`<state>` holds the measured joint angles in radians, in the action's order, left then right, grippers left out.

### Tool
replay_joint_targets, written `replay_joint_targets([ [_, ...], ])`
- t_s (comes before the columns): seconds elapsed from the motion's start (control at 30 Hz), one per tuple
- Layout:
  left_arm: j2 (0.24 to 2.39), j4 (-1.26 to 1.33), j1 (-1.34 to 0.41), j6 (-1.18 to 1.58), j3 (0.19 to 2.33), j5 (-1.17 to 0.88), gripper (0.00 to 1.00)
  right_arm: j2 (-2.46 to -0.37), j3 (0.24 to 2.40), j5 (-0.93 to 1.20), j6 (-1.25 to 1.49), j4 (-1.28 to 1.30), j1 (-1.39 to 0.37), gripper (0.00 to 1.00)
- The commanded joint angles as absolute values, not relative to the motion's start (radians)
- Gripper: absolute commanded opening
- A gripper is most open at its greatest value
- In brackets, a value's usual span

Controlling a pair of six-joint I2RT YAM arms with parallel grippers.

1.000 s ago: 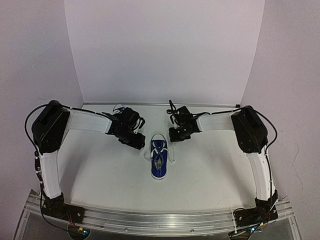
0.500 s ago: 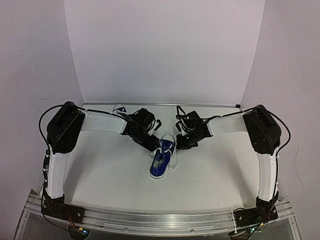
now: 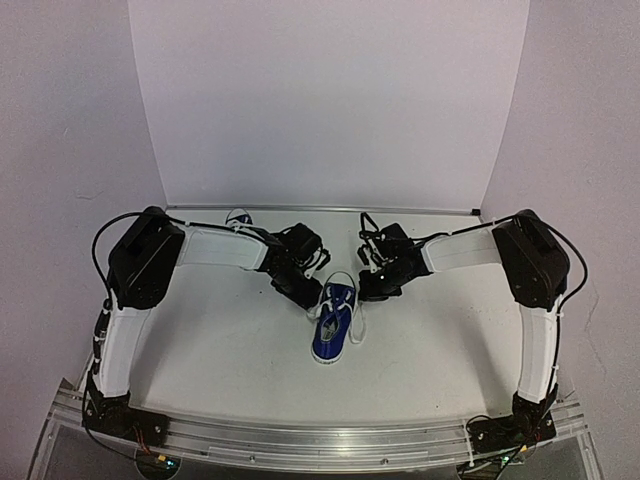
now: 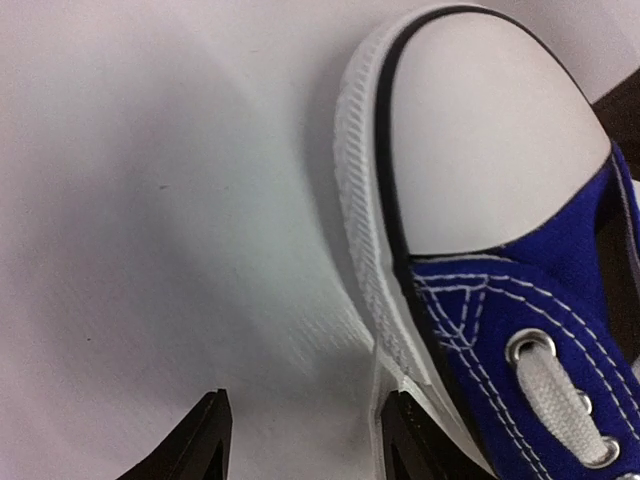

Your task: Tie the shoes

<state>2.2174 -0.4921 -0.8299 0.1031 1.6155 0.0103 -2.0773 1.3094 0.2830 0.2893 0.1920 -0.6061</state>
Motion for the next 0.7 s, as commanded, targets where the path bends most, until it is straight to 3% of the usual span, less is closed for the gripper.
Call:
replay_joint_targets([
  [0.0,2.271,-0.59,-0.835,0.086,1.646,-0.027,0.49,-2.056,1.303,0.295,0.29,0.201,-0.598,0.0],
  [0.1,2.279,-0.625,-0.841,0.065,1.65,-0.003,0.35,-2.063,1.309,0.305,0.287,0.2,-0.596,0.0],
  [0.23,2.259,-0.669,-0.839,0.055,1.641,0.095,0.04,-2.077,1.329,0.32,0.287,0.198,-0.595,0.0],
  [0.27,2.243,-0.67,-0.836,0.057,1.63,0.116,0.0,-2.079,1.333,0.324,0.286,0.198,-0.595,0.0],
  [0.67,2.003,-0.663,-0.806,0.157,1.442,0.221,0.0,-2.072,1.336,0.338,0.281,0.195,-0.595,0.0],
])
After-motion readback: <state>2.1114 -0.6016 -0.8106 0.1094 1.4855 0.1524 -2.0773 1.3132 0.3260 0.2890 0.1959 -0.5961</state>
